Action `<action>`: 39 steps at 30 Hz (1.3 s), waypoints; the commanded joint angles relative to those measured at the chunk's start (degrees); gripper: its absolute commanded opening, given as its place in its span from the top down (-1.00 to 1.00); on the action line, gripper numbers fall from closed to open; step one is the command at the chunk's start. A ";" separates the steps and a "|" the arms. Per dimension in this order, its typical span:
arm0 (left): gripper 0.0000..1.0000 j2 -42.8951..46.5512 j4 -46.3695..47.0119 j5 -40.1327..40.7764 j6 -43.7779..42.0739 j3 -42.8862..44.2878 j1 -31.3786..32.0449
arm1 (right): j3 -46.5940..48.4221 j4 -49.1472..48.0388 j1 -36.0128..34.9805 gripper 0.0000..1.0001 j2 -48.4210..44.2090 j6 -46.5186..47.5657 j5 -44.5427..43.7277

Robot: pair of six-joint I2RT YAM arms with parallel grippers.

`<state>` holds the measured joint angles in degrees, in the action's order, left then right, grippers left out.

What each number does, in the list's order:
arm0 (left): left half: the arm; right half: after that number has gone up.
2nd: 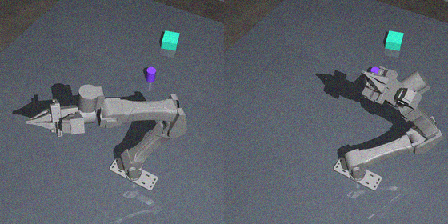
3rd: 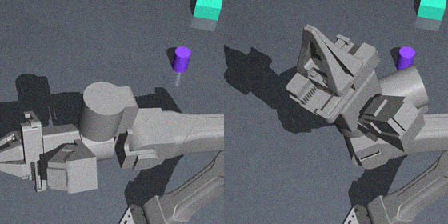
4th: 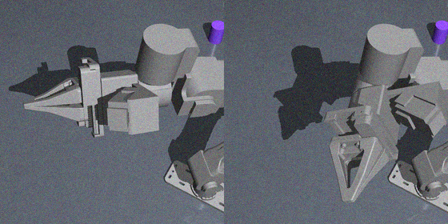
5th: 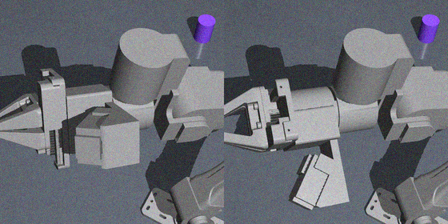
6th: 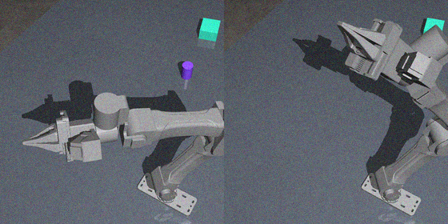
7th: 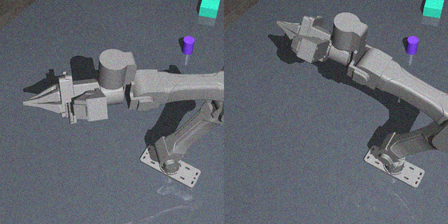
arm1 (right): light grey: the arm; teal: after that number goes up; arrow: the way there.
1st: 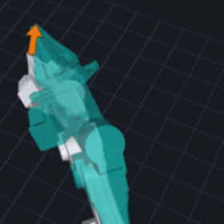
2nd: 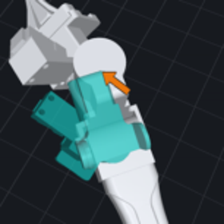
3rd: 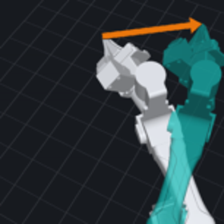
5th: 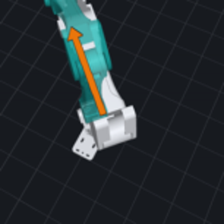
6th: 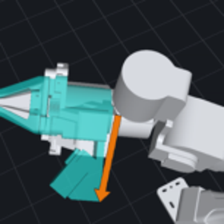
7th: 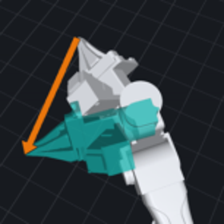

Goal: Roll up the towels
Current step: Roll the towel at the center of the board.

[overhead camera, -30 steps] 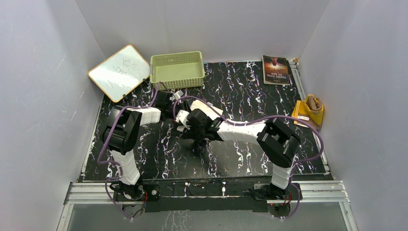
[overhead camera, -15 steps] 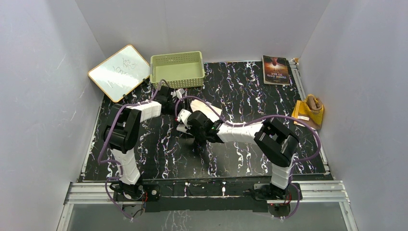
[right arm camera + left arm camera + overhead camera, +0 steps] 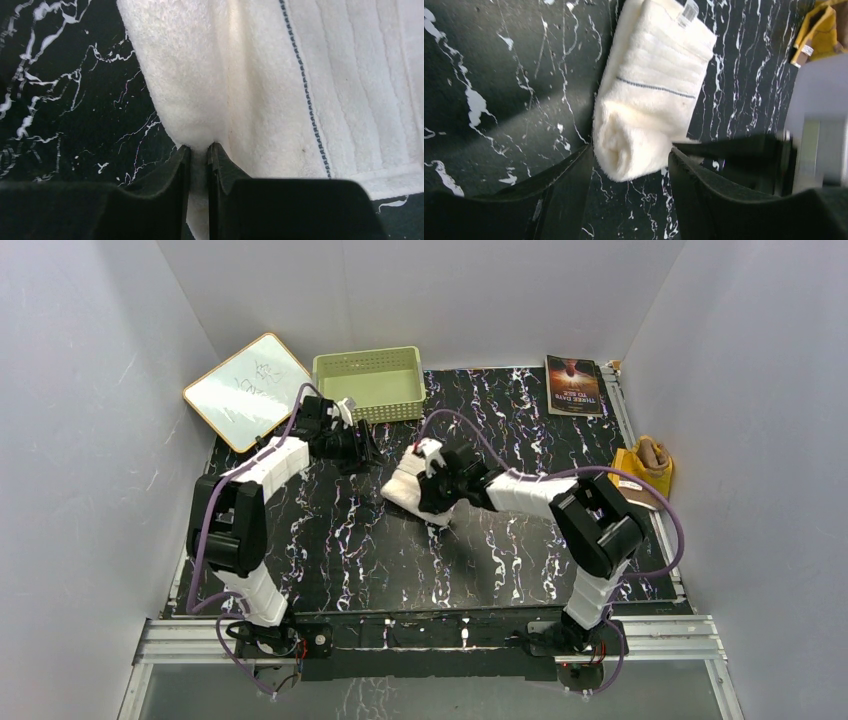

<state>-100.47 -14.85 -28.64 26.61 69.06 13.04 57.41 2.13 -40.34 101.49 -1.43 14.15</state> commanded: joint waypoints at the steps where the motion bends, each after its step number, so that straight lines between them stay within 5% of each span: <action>1: -0.11 5.35 1.37 -4.21 -0.87 -4.40 0.47 | 2.35 0.63 7.54 0.74 4.03 -7.92 20.74; 18: -0.08 0.50 11.71 -10.22 7.17 -7.53 5.75 | 14.71 8.27 17.36 0.82 23.74 -19.54 34.76; 34: -0.03 -10.44 26.38 -12.47 15.37 -6.12 5.86 | 14.18 10.07 18.96 0.85 26.41 -20.48 35.66; 39: 0.01 -12.44 22.16 -9.67 13.33 -4.70 5.86 | 14.13 10.31 18.97 0.85 26.96 -20.52 35.45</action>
<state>-111.61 9.19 -40.64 41.17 62.06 18.92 72.99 6.42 -21.34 124.14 -25.15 57.39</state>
